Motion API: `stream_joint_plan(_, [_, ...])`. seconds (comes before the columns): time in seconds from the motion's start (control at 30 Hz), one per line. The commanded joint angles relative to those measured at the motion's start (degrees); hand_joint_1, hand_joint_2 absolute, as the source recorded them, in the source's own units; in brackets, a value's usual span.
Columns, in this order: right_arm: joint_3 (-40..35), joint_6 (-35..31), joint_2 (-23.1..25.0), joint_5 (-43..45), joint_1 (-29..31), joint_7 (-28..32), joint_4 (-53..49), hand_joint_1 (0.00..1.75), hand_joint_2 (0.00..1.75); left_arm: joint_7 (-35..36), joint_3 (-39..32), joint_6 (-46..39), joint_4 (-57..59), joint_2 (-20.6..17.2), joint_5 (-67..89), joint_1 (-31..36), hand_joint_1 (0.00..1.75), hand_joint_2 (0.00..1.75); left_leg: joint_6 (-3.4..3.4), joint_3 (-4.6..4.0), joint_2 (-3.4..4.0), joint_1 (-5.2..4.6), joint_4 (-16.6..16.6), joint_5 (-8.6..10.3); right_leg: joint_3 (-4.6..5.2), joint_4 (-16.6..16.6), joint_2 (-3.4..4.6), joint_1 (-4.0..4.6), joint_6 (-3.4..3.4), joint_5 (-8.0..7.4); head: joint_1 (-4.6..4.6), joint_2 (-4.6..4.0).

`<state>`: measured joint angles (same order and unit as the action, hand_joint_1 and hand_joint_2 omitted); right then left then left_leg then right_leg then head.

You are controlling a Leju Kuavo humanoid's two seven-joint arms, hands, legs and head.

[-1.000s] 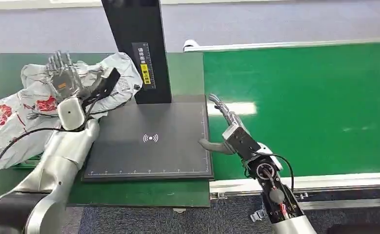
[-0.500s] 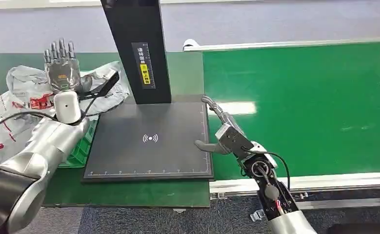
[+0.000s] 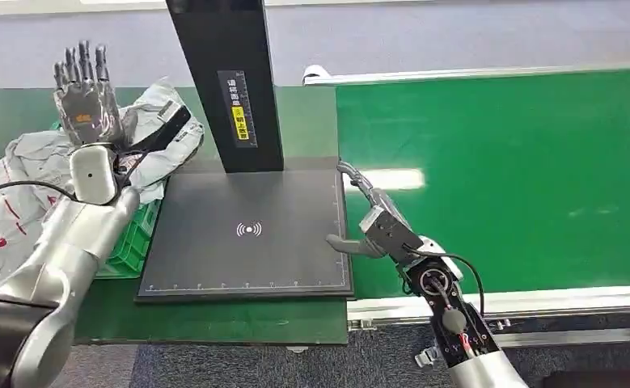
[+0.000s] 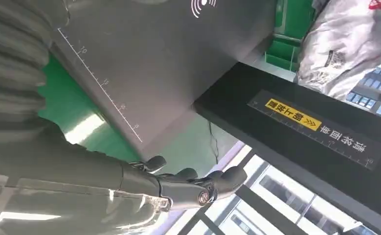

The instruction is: Moved the parcel from conveyor to table for the left to box.

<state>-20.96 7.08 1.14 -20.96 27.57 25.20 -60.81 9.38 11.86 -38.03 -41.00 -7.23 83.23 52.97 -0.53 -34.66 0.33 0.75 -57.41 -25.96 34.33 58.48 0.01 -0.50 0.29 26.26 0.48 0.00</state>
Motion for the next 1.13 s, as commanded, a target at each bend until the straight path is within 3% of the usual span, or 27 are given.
stream_joint_plan(0.03, [-1.05, -2.12, -1.13, 1.43, 0.90, 1.01, 2.04, 0.00, 1.75, -49.38, -30.33, -1.97, -29.05, 24.02, -35.71, -9.81, 0.00, 1.75, 0.13, -0.10, -0.40, 0.08, -0.07, -0.02, -0.14, -0.15, -0.37, 0.09, 0.08, 0.06, 0.02, 0.00])
stream_joint_plan(0.07, [-0.81, -2.20, -1.17, 1.43, 0.63, 1.01, 1.62, 0.00, 1.75, -49.38, -29.59, -1.97, -30.23, 24.00, -37.78, -11.11, 0.00, 1.75, 0.09, -0.03, -0.18, 0.03, 0.01, 0.00, -0.07, -0.16, -0.17, 0.03, 0.06, 0.01, -0.04, -0.02])
stream_joint_plan(0.13, [0.95, -2.81, -1.57, 1.10, -1.37, 0.35, -1.11, 0.00, 1.75, -49.38, -19.06, -1.97, -34.30, 25.82, -46.06, -17.60, 0.00, 1.75, 0.11, 0.15, -0.16, -0.10, 0.19, -0.01, -0.27, -0.26, -0.14, -0.10, 0.07, 0.02, 0.04, 0.00])
stream_joint_plan(0.2, [1.90, -3.15, -1.70, 0.70, -1.98, 0.05, -1.98, 0.00, 1.75, -49.38, -9.33, -1.97, -36.98, 24.90, -56.18, -21.54, 0.00, 1.75, 0.12, 0.30, -0.19, -0.21, 0.18, -0.12, -0.35, -0.24, -0.20, -0.21, 0.05, 0.07, 0.00, 0.00])
stream_joint_plan(0.23, [2.88, -3.33, -1.94, 0.72, -2.44, 0.06, -2.88, 0.00, 1.75, -49.38, -0.34, -0.03, -39.57, 22.22, -65.73, -24.80, 0.00, 1.75, 0.13, 0.46, -0.15, -0.17, 0.27, -0.14, -0.52, -0.38, -0.15, -0.17, 0.04, 0.08, 0.00, -0.02])
stream_joint_plan(0.33, [4.50, -2.89, -2.43, 0.72, -4.55, 0.27, -5.74, 0.00, 1.75, -49.38, 9.46, -1.97, -49.34, 19.21, -71.79, -31.85, 0.00, 1.75, 0.15, 0.33, -0.31, -0.16, 0.18, -0.14, -0.39, -0.29, -0.29, -0.18, 0.08, 0.14, 0.00, 0.00])
stream_joint_plan(0.47, [4.49, -2.14, -3.35, 0.98, -6.15, 0.88, -6.97, 0.00, 1.75, -49.38, 11.77, -1.97, -59.69, 19.12, -74.81, -39.17, 0.00, 1.75, 0.20, 0.46, -0.03, -0.16, 0.24, -0.31, -0.59, -0.37, 0.02, -0.17, 0.15, 0.15, 0.00, -0.02])
stream_joint_plan(0.57, [4.09, -2.11, -3.22, 1.08, -5.81, 0.98, -6.73, 0.00, 1.75, -49.38, 13.48, 5.86, -61.27, 18.34, -80.46, -40.98, 0.00, 1.75, 0.18, 0.29, -0.08, -0.15, 0.12, -0.33, -0.41, -0.23, -0.04, -0.16, 0.15, 0.21, 0.02, -0.02])
stream_joint_plan(0.67, [3.86, -1.76, -3.29, 1.44, -5.55, 0.90, -7.11, 0.00, 1.75, -49.38, 12.88, 19.38, -58.68, 18.12, -87.10, -42.13, 0.00, 1.75, 0.17, 0.24, -0.02, -0.16, 0.12, -0.31, -0.32, -0.20, 0.03, -0.17, 0.17, 0.18, 0.00, -0.02])
stream_joint_plan(0.77, [4.25, -1.44, -3.82, 1.88, -6.77, 0.61, -9.04, 0.00, 1.75, -43.48, 13.22, 29.11, -53.94, 17.05, -81.91, -42.16, 0.00, 1.75, 0.18, 0.24, -0.04, -0.18, 0.13, -0.29, -0.31, -0.19, 0.01, -0.19, 0.17, 0.17, -0.02, 0.00])
stream_joint_plan(0.8, [4.89, -1.33, -3.90, 1.81, -7.85, 0.21, -10.27, 0.00, 1.75, -41.77, 12.16, 30.92, -50.80, 18.29, -77.92, -42.07, 0.00, 1.75, 0.19, 0.34, -0.09, -0.19, 0.23, -0.26, -0.42, -0.27, -0.04, -0.20, 0.16, 0.16, -0.02, -0.02])
stream_joint_plan(0.83, [5.68, -1.20, -3.46, 1.25, -8.96, -0.33, -11.19, 0.00, 1.75, -35.46, 12.07, 30.58, -47.02, 18.55, -70.93, -41.30, 0.00, 1.75, 0.19, 0.39, -0.11, -0.18, 0.28, -0.24, -0.47, -0.33, -0.06, -0.19, 0.16, 0.15, 0.00, -0.02])
stream_joint_plan(0.87, [5.85, -1.14, -3.34, 1.00, -9.47, -0.41, -11.67, 0.00, 1.75, -35.77, 11.76, 30.53, -45.24, 19.12, -70.60, -40.84, 0.00, 1.75, 0.19, 0.37, -0.24, -0.17, 0.21, -0.25, -0.49, -0.28, -0.18, -0.18, 0.18, 0.19, 0.00, -0.02])
stream_joint_plan(0.9, [6.37, -1.15, -2.93, 0.22, -10.54, -0.93, -12.53, 0.00, 1.75, -31.12, 12.30, 26.21, -40.14, 19.20, -60.67, -39.09, 0.00, 1.75, 0.19, 0.31, -0.21, -0.17, 0.14, -0.26, -0.41, -0.22, -0.16, -0.19, 0.19, 0.20, -0.02, -0.02])
stream_joint_plan(1.1, [6.49, -1.10, -2.74, -0.02, -10.64, -1.00, -12.65, 0.00, 1.75, -32.00, 11.69, 25.89, -38.99, 19.69, -60.59, -38.53, 0.00, 1.75, 0.18, 0.29, -0.10, -0.17, 0.12, -0.28, -0.38, -0.19, -0.09, -0.18, 0.18, 0.20, 0.00, 0.00])
stream_joint_plan(1.13, [6.61, -1.00, -2.63, -0.24, -10.53, -1.06, -12.53, 0.00, 1.75, -29.21, 12.32, 23.63, -38.76, 18.83, -54.84, -38.18, 0.00, 1.75, 0.18, 0.37, -0.17, -0.17, 0.19, -0.26, -0.47, -0.26, -0.15, -0.18, 0.17, 0.20, 0.00, -0.02])
